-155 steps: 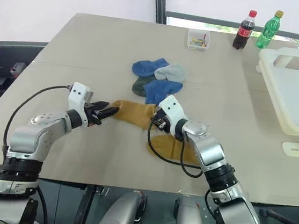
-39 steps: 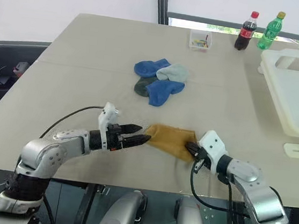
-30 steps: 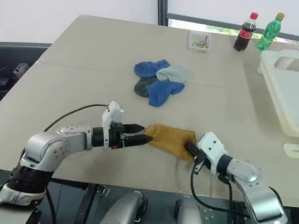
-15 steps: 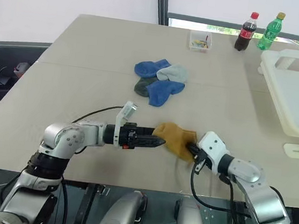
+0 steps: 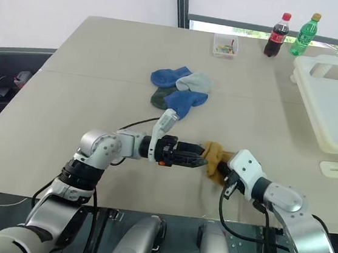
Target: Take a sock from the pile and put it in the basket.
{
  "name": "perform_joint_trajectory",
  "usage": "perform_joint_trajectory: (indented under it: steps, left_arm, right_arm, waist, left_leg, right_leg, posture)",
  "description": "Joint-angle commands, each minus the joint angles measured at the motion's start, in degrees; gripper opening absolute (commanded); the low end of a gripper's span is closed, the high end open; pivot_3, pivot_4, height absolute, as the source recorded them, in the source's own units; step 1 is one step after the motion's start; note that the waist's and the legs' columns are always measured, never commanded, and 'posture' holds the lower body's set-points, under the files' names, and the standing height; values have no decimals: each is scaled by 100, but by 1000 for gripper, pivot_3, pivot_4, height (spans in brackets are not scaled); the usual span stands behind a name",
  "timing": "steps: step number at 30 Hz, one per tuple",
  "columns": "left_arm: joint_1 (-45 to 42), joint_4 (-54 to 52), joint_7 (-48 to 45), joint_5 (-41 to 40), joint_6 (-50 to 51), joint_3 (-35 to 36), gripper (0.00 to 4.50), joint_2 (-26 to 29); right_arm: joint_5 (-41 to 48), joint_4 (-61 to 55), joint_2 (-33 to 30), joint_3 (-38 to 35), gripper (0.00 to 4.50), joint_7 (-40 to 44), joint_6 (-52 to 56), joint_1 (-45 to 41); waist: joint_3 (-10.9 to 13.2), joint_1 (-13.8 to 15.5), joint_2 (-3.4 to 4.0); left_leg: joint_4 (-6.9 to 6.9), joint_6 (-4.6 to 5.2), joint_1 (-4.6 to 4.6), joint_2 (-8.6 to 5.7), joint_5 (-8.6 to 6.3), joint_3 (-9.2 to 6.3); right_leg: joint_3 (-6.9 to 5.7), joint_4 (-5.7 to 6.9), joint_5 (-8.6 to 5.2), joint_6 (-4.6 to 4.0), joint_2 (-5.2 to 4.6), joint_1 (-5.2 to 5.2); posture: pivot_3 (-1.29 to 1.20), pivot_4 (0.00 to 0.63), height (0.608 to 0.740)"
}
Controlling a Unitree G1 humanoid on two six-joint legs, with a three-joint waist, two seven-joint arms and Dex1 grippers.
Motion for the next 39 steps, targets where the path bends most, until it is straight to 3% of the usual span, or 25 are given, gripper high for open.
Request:
perform_joint_trajectory:
  steps: [1,12,21,24,28,35,39]
  left_arm:
    - [-150,43,-133,-24,-63,-66,4244,-152]
    - [-369,957,70,757,-643,-550,4244,-1132]
    - [-841,2779,164,1916,-1173,-1171,4244,-1777]
    - [-847,2929,-30,2216,-1446,-1382,4244,-1701]
    - [-638,2139,-358,1915,-1118,-1130,4244,-1290]
    - [-121,324,-173,1376,-719,-538,4244,-646]
    - [13,-299,4,1090,-484,-222,4244,-496]
  right_arm:
    - [76,-420,-102,-294,116,-50,59,102]
    - [11,-1637,-719,-1562,116,14,363,1540]
    - [186,-2247,-519,-2490,116,-9,605,2340]
    - [557,-2386,-307,-2753,116,-68,937,2294]
    - [1148,-2383,78,-2795,1349,-491,1542,1523]
    - [1438,-1636,264,-1720,4441,-1052,2417,-318]
    - [1344,-906,300,-1128,4483,-1149,2596,-779]
  waist:
    - [0,-10,0]
    - [-2,60,4]
    - [-6,107,5]
    - [-14,148,5]
    - [-21,95,9]
    - [-23,3,31]
    - [-20,71,33]
  left_leg:
    - [0,0,0,0,0,0]
    - [8,2,-7,-3,0,-1]
    - [33,3,-3,-2,-1,2]
    - [59,10,2,0,-6,-6]
    - [77,20,15,8,-13,-27]
    - [63,19,7,21,-14,-25]
    - [66,20,-12,0,-14,-28]
  right_leg:
    - [0,0,0,0,0,0]
    - [-2,-2,-1,3,2,2]
    - [-5,-2,-14,25,7,15]
    - [-29,-14,-19,31,5,46]
    - [-33,-29,-31,12,2,72]
    - [-29,-14,-12,-10,5,47]
    - [-29,-11,-4,6,-8,35]
  posture:
    - [0,150,740]
    - [0,150,740]
    - [0,150,740]
    - [0,150,740]
    - [0,150,740]
    - [0,150,740]
    - [0,150,740]
